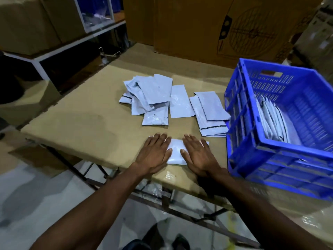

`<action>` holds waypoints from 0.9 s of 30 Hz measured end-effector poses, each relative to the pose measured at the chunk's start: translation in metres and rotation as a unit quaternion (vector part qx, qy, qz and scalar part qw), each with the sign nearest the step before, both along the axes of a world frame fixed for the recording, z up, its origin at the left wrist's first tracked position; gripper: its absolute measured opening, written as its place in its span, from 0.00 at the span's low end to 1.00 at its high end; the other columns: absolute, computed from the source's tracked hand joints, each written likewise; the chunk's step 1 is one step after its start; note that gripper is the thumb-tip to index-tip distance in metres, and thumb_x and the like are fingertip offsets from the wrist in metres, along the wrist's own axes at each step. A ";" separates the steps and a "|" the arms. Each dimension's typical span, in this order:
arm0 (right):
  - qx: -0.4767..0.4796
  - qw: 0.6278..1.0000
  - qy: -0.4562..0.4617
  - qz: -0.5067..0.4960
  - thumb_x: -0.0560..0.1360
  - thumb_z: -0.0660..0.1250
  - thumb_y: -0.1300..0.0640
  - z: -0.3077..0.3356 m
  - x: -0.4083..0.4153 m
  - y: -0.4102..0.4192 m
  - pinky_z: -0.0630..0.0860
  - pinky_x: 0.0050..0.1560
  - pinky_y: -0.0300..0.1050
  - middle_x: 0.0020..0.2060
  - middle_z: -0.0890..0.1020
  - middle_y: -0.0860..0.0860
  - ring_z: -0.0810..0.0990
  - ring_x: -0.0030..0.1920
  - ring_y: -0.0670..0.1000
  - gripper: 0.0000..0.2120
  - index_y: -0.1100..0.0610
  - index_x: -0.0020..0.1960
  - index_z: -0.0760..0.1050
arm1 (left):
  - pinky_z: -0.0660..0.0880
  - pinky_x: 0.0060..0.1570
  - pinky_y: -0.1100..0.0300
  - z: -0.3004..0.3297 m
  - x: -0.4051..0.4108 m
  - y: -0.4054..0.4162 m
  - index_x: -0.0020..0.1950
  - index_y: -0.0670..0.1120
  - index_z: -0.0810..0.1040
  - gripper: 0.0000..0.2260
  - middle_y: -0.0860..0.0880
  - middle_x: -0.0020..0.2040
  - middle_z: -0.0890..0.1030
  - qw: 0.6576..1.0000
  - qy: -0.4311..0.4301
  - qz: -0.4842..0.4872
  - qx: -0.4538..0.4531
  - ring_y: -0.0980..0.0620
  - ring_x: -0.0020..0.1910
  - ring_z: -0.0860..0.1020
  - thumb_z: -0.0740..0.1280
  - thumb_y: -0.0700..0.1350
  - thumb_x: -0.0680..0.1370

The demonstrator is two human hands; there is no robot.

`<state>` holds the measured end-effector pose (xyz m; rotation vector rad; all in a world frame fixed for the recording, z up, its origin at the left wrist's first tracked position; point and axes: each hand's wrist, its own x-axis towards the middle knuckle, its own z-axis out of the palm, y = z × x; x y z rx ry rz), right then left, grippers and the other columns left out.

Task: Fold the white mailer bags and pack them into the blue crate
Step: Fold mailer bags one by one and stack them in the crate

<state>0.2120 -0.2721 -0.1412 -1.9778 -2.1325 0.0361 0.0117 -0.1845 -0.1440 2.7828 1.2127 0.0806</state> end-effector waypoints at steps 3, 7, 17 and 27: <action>0.018 0.999 -0.022 -0.014 0.83 0.38 0.38 -0.012 0.002 -0.006 0.54 0.77 0.57 0.78 0.62 0.52 0.59 0.78 0.53 0.34 0.57 0.78 0.62 | 0.49 0.78 0.47 -0.001 0.000 -0.001 0.83 0.49 0.53 0.36 0.48 0.83 0.54 1.000 0.004 0.012 -0.003 0.44 0.81 0.52 0.34 0.62 0.78; 0.033 0.999 -0.025 -0.019 0.85 0.43 0.42 -0.016 0.000 -0.008 0.57 0.76 0.59 0.77 0.64 0.54 0.62 0.77 0.54 0.30 0.58 0.77 0.63 | 0.49 0.78 0.46 -0.001 0.001 -0.001 0.83 0.50 0.51 0.36 0.48 0.83 0.52 1.000 0.013 0.019 -0.005 0.43 0.81 0.51 0.33 0.63 0.78; -0.002 1.000 0.019 -0.016 0.82 0.40 0.38 -0.019 0.006 -0.006 0.49 0.77 0.55 0.79 0.59 0.47 0.56 0.79 0.50 0.32 0.52 0.80 0.58 | 0.47 0.78 0.43 -0.001 0.001 -0.002 0.83 0.53 0.50 0.36 0.49 0.83 0.50 0.999 0.043 0.026 -0.008 0.41 0.81 0.48 0.32 0.63 0.77; 0.036 0.995 0.065 -0.070 0.84 0.44 0.44 -0.020 0.006 -0.012 0.60 0.75 0.58 0.77 0.65 0.50 0.60 0.78 0.53 0.27 0.53 0.78 0.64 | 0.40 0.73 0.33 0.022 0.022 -0.007 0.78 0.46 0.66 0.33 0.46 0.79 0.65 0.996 0.046 0.072 0.030 0.42 0.81 0.54 0.37 0.54 0.79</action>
